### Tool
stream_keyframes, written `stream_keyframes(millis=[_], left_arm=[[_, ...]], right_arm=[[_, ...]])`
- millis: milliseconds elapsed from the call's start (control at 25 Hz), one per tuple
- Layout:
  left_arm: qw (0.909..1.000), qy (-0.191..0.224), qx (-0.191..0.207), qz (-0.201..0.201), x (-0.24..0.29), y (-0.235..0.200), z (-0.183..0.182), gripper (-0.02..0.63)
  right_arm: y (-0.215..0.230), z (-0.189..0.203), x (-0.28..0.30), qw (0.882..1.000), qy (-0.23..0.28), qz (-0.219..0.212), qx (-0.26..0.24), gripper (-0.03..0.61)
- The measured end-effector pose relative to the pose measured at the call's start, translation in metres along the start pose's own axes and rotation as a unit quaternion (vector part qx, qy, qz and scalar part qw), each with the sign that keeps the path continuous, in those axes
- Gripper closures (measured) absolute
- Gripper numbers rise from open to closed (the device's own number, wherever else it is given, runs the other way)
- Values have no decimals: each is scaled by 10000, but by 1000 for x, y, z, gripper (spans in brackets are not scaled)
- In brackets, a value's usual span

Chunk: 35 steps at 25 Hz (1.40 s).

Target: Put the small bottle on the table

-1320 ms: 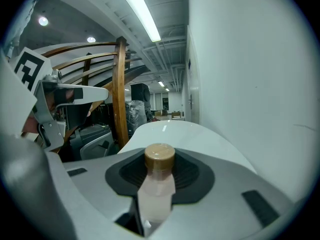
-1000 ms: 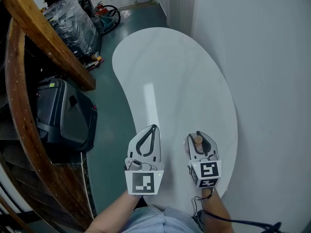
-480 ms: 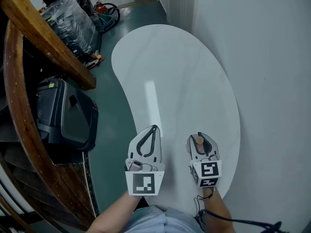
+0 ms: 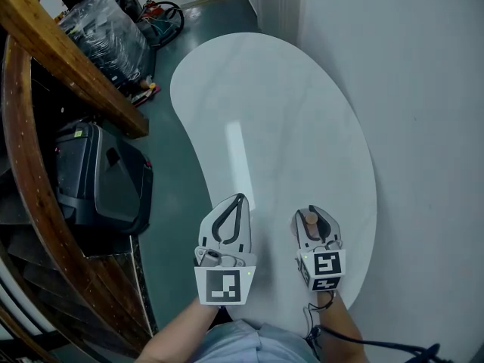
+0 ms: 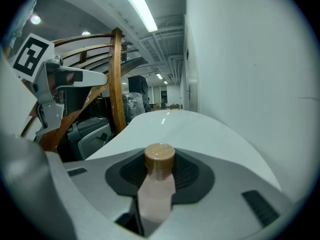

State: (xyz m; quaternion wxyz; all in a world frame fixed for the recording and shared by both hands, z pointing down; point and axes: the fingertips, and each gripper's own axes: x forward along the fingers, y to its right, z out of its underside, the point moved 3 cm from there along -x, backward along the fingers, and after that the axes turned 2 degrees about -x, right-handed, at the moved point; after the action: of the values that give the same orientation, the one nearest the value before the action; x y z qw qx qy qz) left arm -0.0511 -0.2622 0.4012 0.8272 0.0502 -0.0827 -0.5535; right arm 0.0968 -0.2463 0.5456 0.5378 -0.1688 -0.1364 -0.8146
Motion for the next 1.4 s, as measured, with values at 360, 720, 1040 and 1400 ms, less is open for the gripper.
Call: stream_keyframes(millis=[360,720,1040,1400], left_arm=[[9958,-38,863,307,5,3,-4,615],[9997,-33,242,80,-2,0,-3,615],[9931,83,1140,274,-6,0,-17,615],[9928,296,1151,155,-19,-2,-28,615]], right_arm=[[-2,0,-1,9998,79,-10,-195,462],[-7,1,1,9994,-11,19,-347,460],[-10,-7,3,9991,77,-102,-414,403],[-11,-21,-8,9987,243,-77,-438,383]])
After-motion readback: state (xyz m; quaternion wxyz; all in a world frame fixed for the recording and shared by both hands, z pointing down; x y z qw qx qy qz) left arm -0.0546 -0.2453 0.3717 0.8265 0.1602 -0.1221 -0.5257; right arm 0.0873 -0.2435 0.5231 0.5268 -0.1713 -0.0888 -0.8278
